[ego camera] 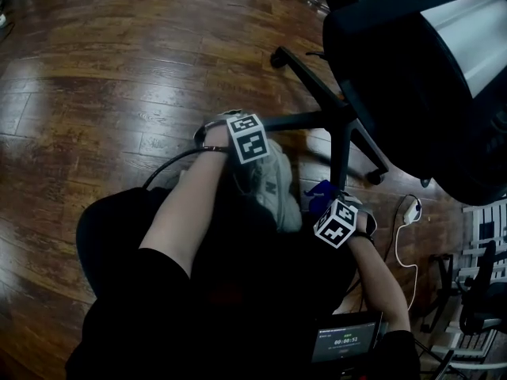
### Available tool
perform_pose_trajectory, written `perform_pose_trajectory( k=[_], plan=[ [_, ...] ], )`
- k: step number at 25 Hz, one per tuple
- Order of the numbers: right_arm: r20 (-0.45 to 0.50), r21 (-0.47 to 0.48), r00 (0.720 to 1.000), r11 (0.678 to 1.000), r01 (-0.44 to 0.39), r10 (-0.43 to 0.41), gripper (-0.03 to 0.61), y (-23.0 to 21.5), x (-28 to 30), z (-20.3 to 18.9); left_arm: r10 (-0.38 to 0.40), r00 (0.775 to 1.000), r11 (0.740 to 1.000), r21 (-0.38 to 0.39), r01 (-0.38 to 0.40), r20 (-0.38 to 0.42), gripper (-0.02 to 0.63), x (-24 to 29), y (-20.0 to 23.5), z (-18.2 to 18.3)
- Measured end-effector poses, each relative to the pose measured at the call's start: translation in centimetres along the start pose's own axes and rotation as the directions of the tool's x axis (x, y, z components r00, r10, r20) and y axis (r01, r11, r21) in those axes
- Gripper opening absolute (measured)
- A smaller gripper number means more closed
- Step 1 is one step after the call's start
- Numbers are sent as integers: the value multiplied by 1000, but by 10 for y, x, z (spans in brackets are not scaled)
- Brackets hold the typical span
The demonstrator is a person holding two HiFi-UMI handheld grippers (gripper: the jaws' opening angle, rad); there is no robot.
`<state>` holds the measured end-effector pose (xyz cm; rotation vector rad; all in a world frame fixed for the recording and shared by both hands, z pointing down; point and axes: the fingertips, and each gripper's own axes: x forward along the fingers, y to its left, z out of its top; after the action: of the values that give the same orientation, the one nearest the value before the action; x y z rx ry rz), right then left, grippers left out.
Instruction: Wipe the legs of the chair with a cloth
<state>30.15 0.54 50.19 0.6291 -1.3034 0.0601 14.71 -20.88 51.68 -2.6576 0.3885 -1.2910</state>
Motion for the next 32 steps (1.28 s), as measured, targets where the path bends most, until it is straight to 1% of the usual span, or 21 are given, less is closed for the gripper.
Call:
perform_pose_trajectory(
  k=[3, 6, 10, 11, 13, 15, 18, 22, 25, 27, 30, 32],
  plan=[
    [-6, 17, 999, 999, 40, -40, 75, -33, 6, 10, -1, 1000, 1000, -9, 1, -4, 126, 2, 2, 0],
    [-11, 44, 993, 992, 119, -118, 75, -88, 14, 25, -7, 1000, 1000, 23, 7, -21, 126, 6, 1, 0],
    [-13, 99, 967, 962, 255, -255, 75, -175, 23, 43, -8, 999, 997, 75, 11, -41, 126, 11, 0, 3],
    [-19, 108, 959, 953, 283, -283, 75, -190, 23, 47, -9, 999, 996, 84, 13, -42, 126, 12, 0, 3],
    [-37, 103, 948, 942, 319, -316, 75, -201, 25, 50, -6, 999, 995, 104, 11, -43, 126, 13, 0, 3],
    [-31, 98, 942, 937, 334, -333, 75, -195, 24, 50, 7, 999, 991, 131, 0, -51, 126, 15, 0, 2],
    [0, 138, 954, 945, 297, -300, 75, -172, 18, 45, 25, 998, 990, 139, -17, -54, 124, 16, 1, 1],
    [-16, 75, 979, 976, 206, -205, 75, -108, 11, 28, 29, 998, 991, 133, -21, -54, 124, 16, -2, 2],
    [-11, 52, 995, 994, 99, -98, 75, -51, 5, 20, 39, 997, 992, 126, -30, -67, 124, 16, 0, -2],
    [-38, 20, 999, 999, 26, -25, 75, -16, 3, 10, 45, 996, 992, 121, -36, -74, 124, 17, 0, -4],
    [-55, 10, 998, 999, -37, 37, 75, 14, 0, 0, 44, 996, 993, 112, -35, -77, 124, 18, 0, -4],
    [-29, 34, 999, 999, -41, 42, 75, 19, -3, -1, 41, 996, 994, 103, -34, -76, 126, 17, 0, -2]
  ],
)
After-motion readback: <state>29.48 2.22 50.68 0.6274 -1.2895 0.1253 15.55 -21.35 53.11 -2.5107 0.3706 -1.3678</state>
